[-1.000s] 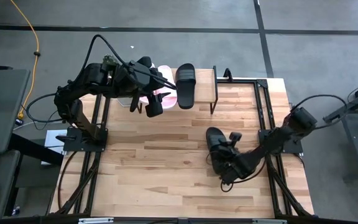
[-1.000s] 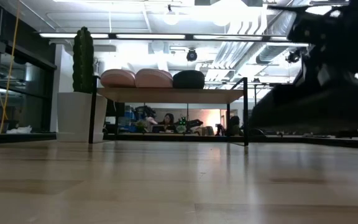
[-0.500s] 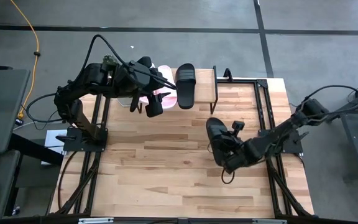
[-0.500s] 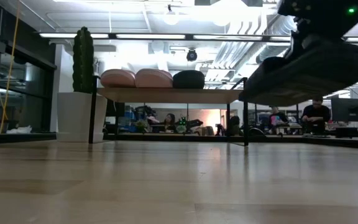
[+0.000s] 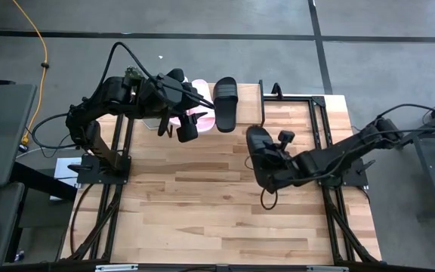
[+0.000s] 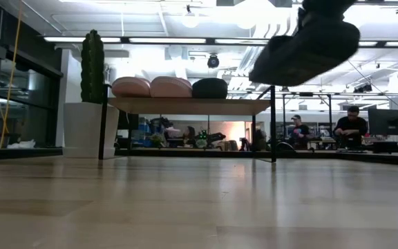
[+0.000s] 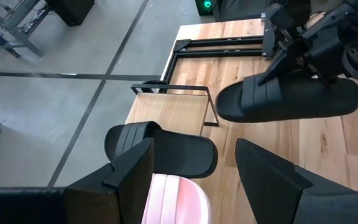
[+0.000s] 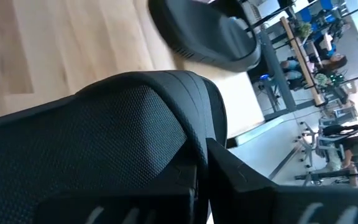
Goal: Pick and place slides into the shelf
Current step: Put the black slipper on the shelf
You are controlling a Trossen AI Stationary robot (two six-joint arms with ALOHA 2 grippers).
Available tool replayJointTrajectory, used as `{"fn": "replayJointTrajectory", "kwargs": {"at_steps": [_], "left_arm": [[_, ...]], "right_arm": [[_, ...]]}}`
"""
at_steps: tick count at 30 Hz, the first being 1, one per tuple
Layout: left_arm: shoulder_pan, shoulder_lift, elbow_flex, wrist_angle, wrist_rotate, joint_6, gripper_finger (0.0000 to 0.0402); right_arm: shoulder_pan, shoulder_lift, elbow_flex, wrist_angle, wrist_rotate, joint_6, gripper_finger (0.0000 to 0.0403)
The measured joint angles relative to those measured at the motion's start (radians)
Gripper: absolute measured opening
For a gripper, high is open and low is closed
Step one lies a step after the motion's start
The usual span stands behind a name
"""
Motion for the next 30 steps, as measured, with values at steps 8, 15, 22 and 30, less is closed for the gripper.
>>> {"fn": "replayJointTrajectory", "kwargs": {"at_steps": [8,15,22,30], "left_arm": [[0.000,0.000,0.000,0.000,0.000,0.000,0.0214],[0.000,0.000,0.000,0.000,0.000,0.000,0.0214],[0.000,0.000,0.000,0.000,0.000,0.000,0.0214],[0.000,0.000,0.000,0.000,0.000,0.000,0.0214]], "right_arm": [[-0.093,0.000,0.063,-0.001,0.022,-0.159,0.0000],[-0.224,0.000,0.079,0.006,0.022,-0.275,0.0000],[-0.365,-0.002,0.079,0.108,-0.007,-0.444,0.0000],[-0.513,-0.011,0.079,0.367,-0.163,-0.682,0.0000]]}}
